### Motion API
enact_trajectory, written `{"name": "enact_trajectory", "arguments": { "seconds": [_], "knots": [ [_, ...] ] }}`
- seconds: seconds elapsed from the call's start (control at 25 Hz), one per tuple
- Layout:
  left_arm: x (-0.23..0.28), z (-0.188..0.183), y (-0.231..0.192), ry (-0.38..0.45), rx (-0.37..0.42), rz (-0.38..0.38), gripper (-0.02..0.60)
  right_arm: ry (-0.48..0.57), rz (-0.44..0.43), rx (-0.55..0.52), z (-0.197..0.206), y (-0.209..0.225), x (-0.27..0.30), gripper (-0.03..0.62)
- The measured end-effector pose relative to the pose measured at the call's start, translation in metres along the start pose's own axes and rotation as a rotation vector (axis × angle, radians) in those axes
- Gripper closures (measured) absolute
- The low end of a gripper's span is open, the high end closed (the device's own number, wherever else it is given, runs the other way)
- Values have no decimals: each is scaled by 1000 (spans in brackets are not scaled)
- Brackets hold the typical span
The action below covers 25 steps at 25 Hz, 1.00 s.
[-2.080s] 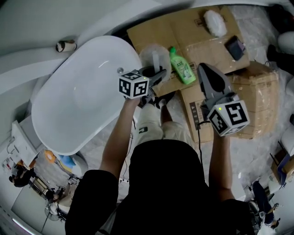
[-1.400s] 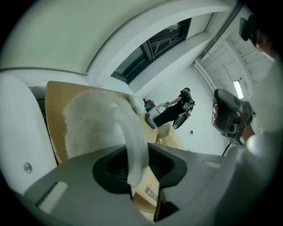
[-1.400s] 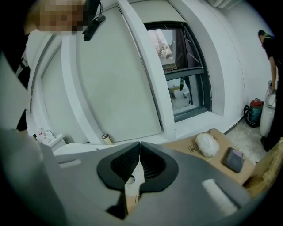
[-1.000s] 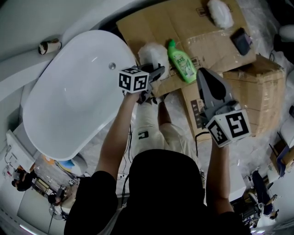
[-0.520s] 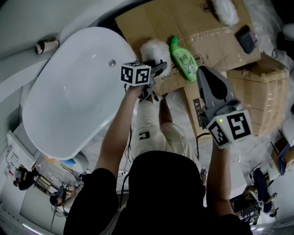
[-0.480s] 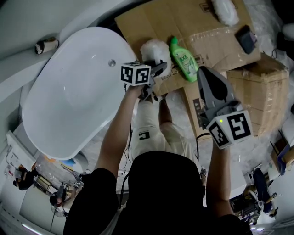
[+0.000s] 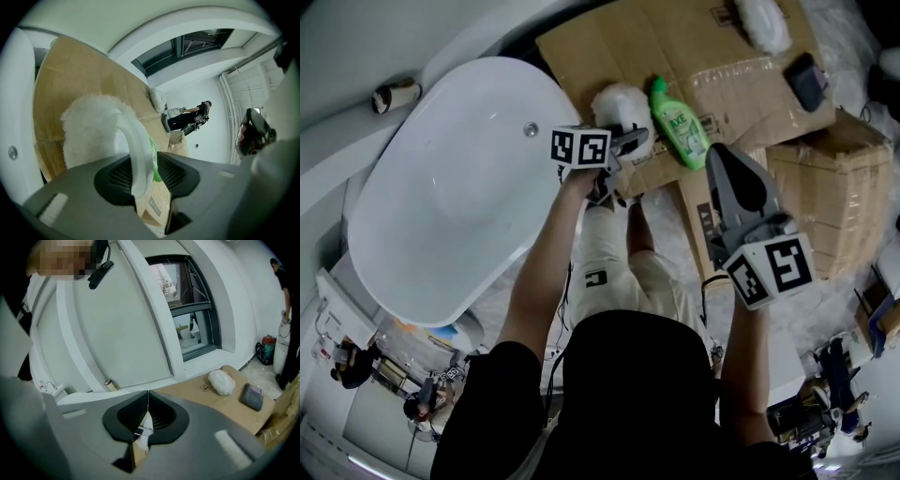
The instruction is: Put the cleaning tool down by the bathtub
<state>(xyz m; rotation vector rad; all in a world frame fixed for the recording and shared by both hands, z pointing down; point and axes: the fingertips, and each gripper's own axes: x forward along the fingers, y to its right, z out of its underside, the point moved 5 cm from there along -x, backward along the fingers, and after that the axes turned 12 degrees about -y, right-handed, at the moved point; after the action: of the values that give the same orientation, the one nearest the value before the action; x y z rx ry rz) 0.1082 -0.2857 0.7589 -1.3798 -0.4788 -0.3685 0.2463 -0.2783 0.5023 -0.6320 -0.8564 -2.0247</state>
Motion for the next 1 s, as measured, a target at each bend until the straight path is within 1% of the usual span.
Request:
{"name": "enact_trajectory", "arguments": {
  "seconds": [0.12, 0.32, 0.6, 1.0],
  "knots": [
    [1, -1, -2, 13, -19, 17, 451, 0, -1, 4, 1, 0, 1, 585],
    [-1, -3, -5, 44, -63, 41, 424, -1, -2, 10, 2, 1, 2, 585],
    [-4, -2, -7, 69, -86, 56, 419, 2, -5, 13, 2, 1, 3, 585],
    [-16, 5, -9, 82, -102, 30, 415, 11, -19, 8, -2, -4, 2, 585]
  ]
}}
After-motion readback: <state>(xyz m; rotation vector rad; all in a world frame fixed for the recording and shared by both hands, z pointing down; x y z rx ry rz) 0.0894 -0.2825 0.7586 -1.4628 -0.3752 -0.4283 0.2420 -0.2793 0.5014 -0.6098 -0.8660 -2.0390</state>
